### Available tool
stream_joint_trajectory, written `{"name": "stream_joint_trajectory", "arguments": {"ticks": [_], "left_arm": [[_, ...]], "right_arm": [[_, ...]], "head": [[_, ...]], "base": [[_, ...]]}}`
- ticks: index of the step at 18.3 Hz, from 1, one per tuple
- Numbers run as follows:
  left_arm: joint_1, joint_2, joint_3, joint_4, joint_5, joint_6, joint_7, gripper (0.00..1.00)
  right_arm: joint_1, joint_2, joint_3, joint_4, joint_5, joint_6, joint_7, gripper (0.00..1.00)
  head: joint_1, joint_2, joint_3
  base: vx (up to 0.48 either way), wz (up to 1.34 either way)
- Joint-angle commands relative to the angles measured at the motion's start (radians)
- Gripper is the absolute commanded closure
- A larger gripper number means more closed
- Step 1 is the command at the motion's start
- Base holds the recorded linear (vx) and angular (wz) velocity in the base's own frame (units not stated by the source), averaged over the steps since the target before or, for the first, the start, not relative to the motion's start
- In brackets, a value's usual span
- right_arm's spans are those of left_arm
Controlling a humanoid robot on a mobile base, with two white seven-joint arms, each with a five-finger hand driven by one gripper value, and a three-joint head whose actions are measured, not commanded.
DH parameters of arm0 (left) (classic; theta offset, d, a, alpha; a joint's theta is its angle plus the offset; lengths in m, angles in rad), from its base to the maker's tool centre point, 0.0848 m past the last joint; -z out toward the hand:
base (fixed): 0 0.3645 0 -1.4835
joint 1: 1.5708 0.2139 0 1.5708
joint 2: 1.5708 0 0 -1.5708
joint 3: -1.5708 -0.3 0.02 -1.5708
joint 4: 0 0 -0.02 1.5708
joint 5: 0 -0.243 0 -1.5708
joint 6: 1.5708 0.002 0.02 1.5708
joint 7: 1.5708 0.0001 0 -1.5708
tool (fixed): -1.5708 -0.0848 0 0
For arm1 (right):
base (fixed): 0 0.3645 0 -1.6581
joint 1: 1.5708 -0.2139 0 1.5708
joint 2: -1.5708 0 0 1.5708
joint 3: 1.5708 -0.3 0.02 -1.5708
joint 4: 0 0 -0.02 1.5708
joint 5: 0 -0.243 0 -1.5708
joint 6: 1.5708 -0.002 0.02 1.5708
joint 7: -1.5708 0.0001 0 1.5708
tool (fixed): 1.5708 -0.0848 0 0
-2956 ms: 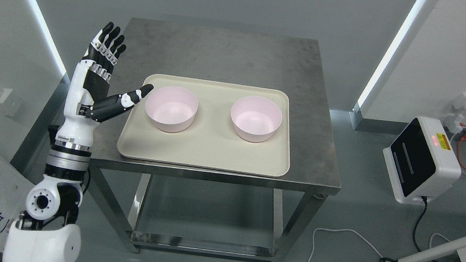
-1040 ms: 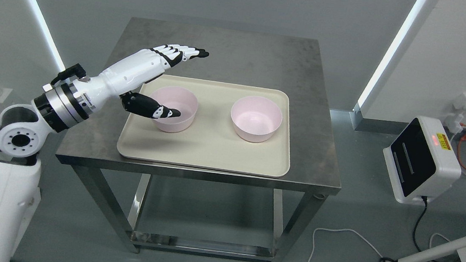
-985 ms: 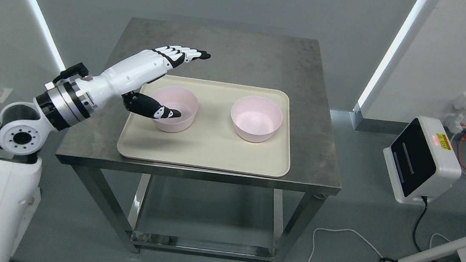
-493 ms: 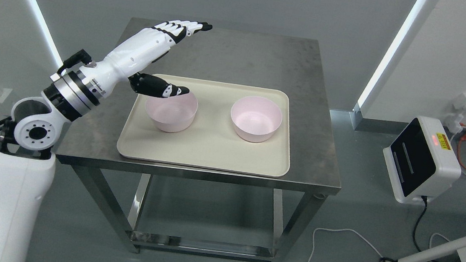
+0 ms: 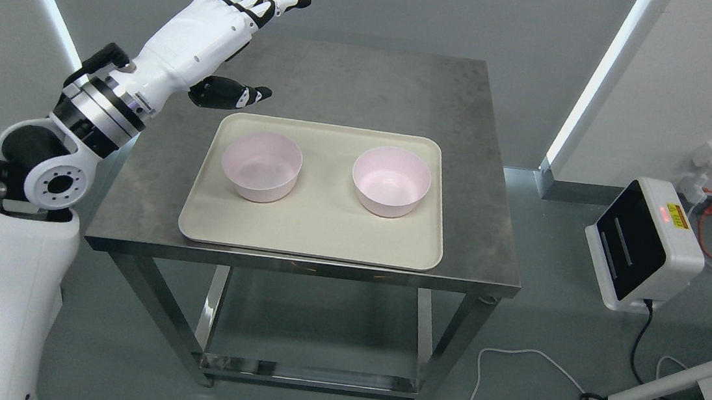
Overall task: Stack pink IKEA bowls on left shelf middle
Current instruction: 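Swing the left hand over the pink bowl nearest the left arm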
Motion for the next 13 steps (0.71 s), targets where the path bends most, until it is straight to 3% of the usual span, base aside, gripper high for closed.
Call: {"name": "stream_joint_trajectory", "arguments": {"ticks": [1,4,8,13], "left_arm": [[-0.027,0.054,-0.056,-0.017,-0.121,0.004,-0.066,0.19],[0.005,0.061,-0.092,-0.012,-0.164,0.003,-0.072,0.18],[0.029,0.185,-0.093,0.011,-0.190,-0.011,-0.072,0.15],[0.103,0.212,-0.096,0.022,-0.196,-0.019,-0.091,0.14]], "right_arm": [[0.026,-0.017,-0.012,-0.034,0.000,0.001,0.000,0.00],[0.025,-0.017,-0.011,-0.034,0.000,-0.001,0.000,0.00],[0.026,-0.017,-0.011,-0.034,0.000,0.001,0.000,0.00],[0.025,-0.017,-0.011,-0.034,0.000,0.001,0.000,0.00]], "head": [[0.0000,0.000,0.000],[0.0000,0.000,0.000],[0.0000,0.000,0.000],[0.0000,0.000,0.000]], "base": [[0.000,0.00],[0.000,0.00],[0.000,0.00],[0.000,0.00]]}}
